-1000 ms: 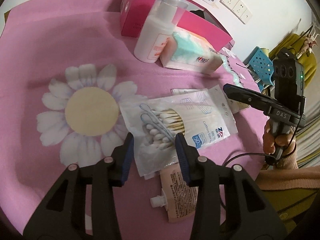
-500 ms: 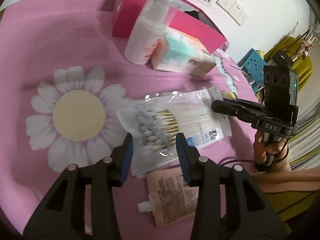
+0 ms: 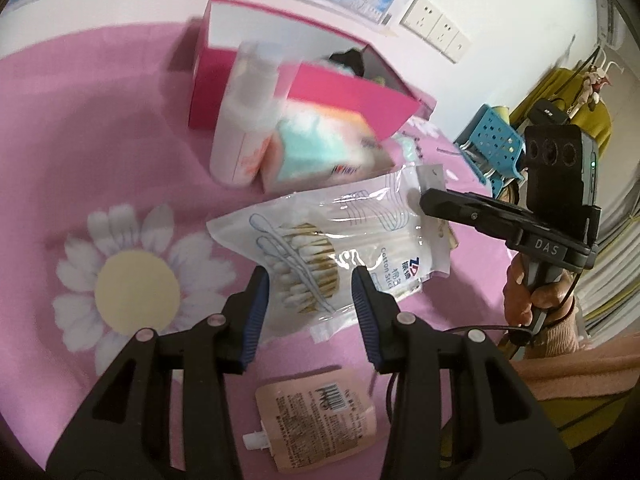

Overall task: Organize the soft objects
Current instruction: 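Carry the cotton-swab bag into the pink box and open the right gripper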

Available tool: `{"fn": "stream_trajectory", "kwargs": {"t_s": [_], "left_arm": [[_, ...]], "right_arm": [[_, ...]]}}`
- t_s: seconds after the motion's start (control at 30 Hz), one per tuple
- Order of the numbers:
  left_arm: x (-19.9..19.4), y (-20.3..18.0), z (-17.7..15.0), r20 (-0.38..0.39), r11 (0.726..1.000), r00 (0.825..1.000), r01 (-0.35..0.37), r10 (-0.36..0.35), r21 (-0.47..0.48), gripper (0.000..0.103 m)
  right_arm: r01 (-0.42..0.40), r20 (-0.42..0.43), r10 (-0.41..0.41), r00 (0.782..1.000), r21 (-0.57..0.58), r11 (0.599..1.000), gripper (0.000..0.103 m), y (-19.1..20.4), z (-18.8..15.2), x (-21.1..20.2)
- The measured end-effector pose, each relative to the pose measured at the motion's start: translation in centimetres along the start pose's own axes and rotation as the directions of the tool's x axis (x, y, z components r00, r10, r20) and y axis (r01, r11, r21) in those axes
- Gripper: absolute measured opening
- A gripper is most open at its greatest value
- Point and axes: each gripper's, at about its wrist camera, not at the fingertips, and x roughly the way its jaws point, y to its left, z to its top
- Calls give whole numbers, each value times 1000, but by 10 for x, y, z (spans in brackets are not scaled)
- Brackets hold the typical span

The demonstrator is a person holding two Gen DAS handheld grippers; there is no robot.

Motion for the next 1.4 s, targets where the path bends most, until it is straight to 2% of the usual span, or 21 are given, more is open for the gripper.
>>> {"fn": "stream_trajectory", "kwargs": {"t_s": [0.2, 0.43, 0.67, 0.87, 1.07, 1.33, 1.4], "left_arm": [[-24, -18, 26, 86, 997, 996, -17, 10, 75, 44], [-49, -35, 76, 196, 985, 980, -73, 41, 157, 44], [-46, -33, 132, 240, 975, 968, -122, 76, 183, 44], [-19, -15, 171, 201, 978, 973, -144, 112, 153, 44], [18, 5, 198, 136, 978, 979, -171, 154, 120, 44], [72, 30, 222, 26, 967, 971, -241, 240, 83, 44], [80, 37, 226, 10, 962, 964, -267, 266, 62, 44]], "right_arm": [[-11, 77, 12, 997, -16, 1000, 10, 4, 25, -16], [-11, 164, 16, 986, -34, 999, 10, 0, 72, -30], [-1, 198, 4, 980, -15, 1000, 10, -21, 120, -24], [33, 195, -35, 980, 11, 999, 10, -42, 152, 0], [79, 152, -87, 985, 60, 995, 10, -68, 172, 32], [162, 65, -169, 984, 98, 982, 11, -96, 187, 75], [195, 45, -200, 979, 101, 976, 14, -101, 189, 83]]}}
